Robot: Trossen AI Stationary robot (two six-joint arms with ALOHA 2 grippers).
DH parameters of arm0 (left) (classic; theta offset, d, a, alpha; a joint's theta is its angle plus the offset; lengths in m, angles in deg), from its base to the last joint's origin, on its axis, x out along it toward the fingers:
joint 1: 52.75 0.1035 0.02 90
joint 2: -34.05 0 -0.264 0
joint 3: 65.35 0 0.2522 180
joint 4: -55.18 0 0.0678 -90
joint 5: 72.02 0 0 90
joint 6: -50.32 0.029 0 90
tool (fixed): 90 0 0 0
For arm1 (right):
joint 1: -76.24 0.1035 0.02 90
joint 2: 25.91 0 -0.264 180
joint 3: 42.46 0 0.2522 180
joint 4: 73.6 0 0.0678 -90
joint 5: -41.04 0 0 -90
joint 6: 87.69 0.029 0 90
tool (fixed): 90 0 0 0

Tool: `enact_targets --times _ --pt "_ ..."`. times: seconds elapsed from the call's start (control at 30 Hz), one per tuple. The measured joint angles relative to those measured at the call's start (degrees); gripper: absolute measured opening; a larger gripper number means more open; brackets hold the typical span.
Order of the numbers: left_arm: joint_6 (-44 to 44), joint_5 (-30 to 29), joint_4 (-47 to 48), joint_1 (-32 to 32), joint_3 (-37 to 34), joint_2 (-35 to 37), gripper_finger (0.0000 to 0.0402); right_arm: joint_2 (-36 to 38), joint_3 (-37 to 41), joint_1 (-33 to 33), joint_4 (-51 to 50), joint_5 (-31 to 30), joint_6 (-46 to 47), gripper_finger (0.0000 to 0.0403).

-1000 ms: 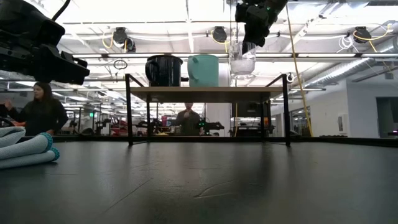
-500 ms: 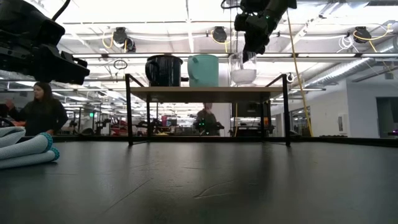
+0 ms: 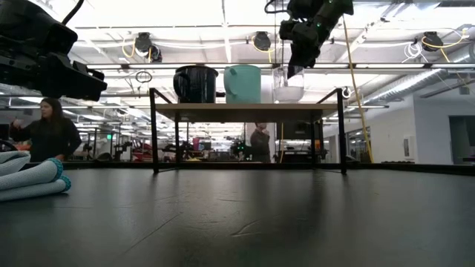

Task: Stack small to large cups/mugs on shelf
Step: Put the transparent mug on the shelf

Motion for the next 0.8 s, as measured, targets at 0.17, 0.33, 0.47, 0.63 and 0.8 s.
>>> enact_targets --times 0.17,0.33,0.47,0.63,0.8 --pt "0.00 0.00 0.00 0.00 0.00 0.00 0.0008 0.00 0.00 0.02 0.17 0.02 0.04 0.0000" --pt "0.02 -0.02 0.00 0.00 0.00 0.00 0.0008 0.00 0.11 0.00 0.20 -0.03 0.57 0.0000" --pt "-0.02 -0.02 0.00 0.00 0.00 0.00 0.0008 0.00 0.93 -0.12 0.25 -0.29 1.76 0.0000" --pt "-0.04 -0.02 0.00 0.00 0.00 -0.02 0.0008 0.15 1.94 -0.91 1.26 -0.26 2.01 0.0000" --pt "-0.07 -0.02 0.02 0.00 0.00 -0.02 0.0008 0.15 2.25 -1.72 1.55 -0.26 1.99 0.0000"
